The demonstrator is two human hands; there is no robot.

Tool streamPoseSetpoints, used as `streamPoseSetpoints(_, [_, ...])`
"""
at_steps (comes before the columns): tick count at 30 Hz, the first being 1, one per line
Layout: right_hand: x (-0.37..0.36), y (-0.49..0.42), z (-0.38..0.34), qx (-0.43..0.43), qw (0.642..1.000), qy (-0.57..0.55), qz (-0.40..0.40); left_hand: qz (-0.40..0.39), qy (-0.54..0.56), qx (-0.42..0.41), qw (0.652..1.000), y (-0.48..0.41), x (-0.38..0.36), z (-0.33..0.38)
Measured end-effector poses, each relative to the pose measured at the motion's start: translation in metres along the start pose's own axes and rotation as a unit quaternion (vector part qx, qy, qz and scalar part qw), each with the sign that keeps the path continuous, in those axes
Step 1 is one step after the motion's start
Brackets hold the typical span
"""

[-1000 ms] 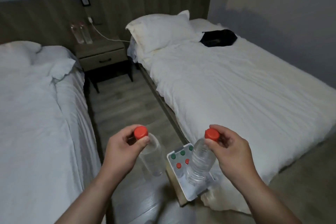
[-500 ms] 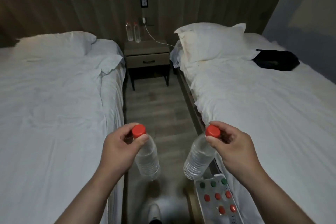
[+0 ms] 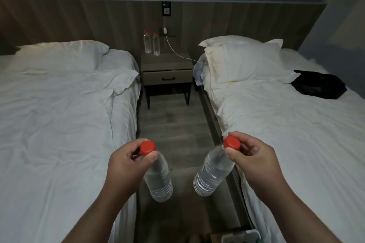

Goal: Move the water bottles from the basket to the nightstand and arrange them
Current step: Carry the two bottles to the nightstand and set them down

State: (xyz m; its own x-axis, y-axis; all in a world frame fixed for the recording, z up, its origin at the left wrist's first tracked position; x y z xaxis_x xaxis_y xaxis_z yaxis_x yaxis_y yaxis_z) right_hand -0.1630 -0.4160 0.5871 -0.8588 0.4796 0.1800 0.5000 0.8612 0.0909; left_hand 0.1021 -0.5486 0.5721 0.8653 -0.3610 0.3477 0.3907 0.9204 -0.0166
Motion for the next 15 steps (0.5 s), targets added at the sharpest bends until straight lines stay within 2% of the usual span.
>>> streamPoseSetpoints(4, [0.008,-0.053,0.002,-0.008,1.000,-0.013,-0.019,0.016,-0.021,-0.002,1.000,-0.044,-0.014,0.003])
streamPoseSetpoints(11, [0.024,-0.159,-0.015,0.064,0.987,0.137,-0.055,0.050,-0.009,-0.001,0.999,-0.124,-0.034,0.027])
streamPoseSetpoints(15, [0.021,-0.210,-0.022,0.064,0.983,0.145,-0.088,0.077,-0.012,0.002,0.997,-0.160,-0.034,0.035])
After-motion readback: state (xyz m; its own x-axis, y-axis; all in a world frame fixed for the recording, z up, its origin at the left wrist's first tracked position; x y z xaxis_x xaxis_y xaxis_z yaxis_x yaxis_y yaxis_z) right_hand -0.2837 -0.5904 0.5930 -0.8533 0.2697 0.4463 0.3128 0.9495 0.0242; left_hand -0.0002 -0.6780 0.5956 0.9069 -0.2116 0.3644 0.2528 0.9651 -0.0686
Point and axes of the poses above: each hand's wrist, its own y-axis away from the middle knuckle, its own x-axis out of the back of the hand, z = x × y, the point moved 7 cm from there along -y, towards the middle knuckle, and after that the axes turned 7 degrees about -z, right-handed, at the moved point
